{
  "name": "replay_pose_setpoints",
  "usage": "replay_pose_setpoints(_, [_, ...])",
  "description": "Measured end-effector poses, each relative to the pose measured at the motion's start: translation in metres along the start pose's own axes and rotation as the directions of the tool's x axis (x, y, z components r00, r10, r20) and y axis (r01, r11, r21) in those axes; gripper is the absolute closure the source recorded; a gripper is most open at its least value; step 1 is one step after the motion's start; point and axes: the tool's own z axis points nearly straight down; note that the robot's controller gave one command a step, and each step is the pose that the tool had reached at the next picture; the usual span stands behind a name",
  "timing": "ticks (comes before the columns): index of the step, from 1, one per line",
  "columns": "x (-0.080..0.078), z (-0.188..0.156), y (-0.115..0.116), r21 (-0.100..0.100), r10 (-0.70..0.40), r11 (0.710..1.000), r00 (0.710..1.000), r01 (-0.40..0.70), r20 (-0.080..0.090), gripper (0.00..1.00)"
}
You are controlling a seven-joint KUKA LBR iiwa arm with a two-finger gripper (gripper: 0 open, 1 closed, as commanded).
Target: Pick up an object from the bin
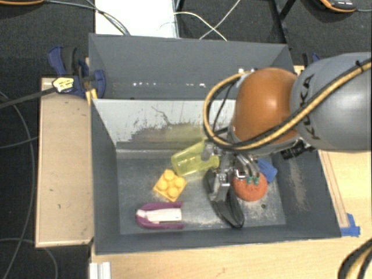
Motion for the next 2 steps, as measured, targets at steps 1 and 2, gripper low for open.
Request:
replay_pose_setpoints(1, [-0.002,-0.005,0.000,-0.001,0.004,1.000,1.000,-0.004,0.008,0.00])
replay_pose_setpoints(2, [-0.056,0.088,0.065,0.000,-0.257,0.966,0.966,0.257,0.009,0.00])
